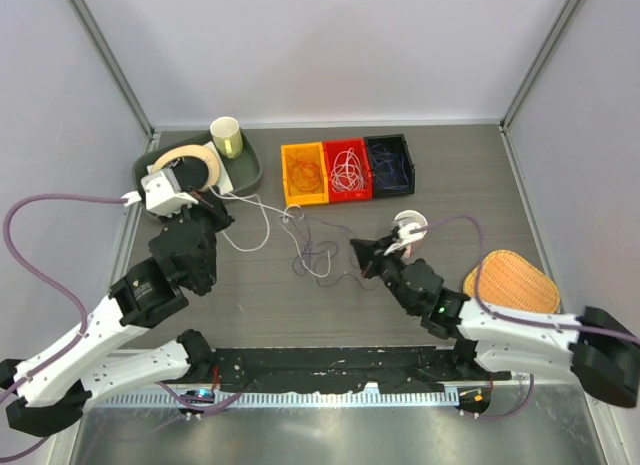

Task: Untangle the cables
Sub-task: Untie the cable.

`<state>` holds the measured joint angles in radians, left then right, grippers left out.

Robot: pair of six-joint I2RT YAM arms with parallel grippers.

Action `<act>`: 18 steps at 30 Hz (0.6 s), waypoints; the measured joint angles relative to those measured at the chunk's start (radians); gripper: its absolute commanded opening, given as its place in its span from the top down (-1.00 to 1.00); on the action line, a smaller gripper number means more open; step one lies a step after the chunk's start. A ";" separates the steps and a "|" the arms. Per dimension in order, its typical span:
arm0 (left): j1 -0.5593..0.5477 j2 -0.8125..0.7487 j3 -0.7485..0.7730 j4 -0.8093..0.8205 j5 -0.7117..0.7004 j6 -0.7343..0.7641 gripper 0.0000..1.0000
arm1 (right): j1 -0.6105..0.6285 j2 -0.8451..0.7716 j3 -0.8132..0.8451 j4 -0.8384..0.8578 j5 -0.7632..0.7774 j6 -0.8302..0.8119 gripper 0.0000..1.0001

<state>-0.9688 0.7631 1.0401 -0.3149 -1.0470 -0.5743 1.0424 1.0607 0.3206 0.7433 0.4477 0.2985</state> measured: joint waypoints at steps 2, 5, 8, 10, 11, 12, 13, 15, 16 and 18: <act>0.026 0.005 0.001 0.002 -0.095 0.026 0.99 | -0.034 -0.143 0.004 -0.181 0.107 0.079 0.99; 0.114 0.005 -0.008 0.002 -0.148 0.040 0.99 | -0.133 -0.351 0.011 -0.472 0.223 0.183 0.99; 0.223 0.018 -0.010 -0.034 -0.145 0.013 0.99 | -0.233 -0.506 0.031 -0.718 0.290 0.257 0.99; 0.306 0.037 -0.010 -0.066 -0.127 -0.014 1.00 | -0.286 -0.565 0.071 -0.861 0.332 0.288 0.99; 0.353 0.052 -0.007 -0.082 -0.112 -0.031 1.00 | -0.303 -0.572 0.098 -0.920 0.352 0.299 0.99; 0.397 0.074 -0.002 -0.106 -0.092 -0.054 1.00 | -0.313 -0.565 0.142 -0.992 0.378 0.310 0.99; 0.441 0.103 0.004 -0.135 -0.068 -0.078 1.00 | -0.317 -0.560 0.157 -1.014 0.386 0.314 0.99; 0.488 0.137 0.006 -0.162 -0.029 -0.104 1.00 | -0.318 -0.542 0.196 -1.057 0.388 0.307 0.99; 0.507 0.160 0.004 -0.175 -0.002 -0.113 1.00 | -0.318 -0.534 0.207 -1.060 0.382 0.295 0.98; 0.521 0.176 -0.018 -0.180 0.061 -0.127 1.00 | -0.319 -0.524 0.213 -1.039 0.330 0.256 0.99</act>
<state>-0.4473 0.9394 1.0225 -0.4946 -0.9855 -0.7010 0.7238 0.5365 0.5339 -0.2955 0.7773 0.5549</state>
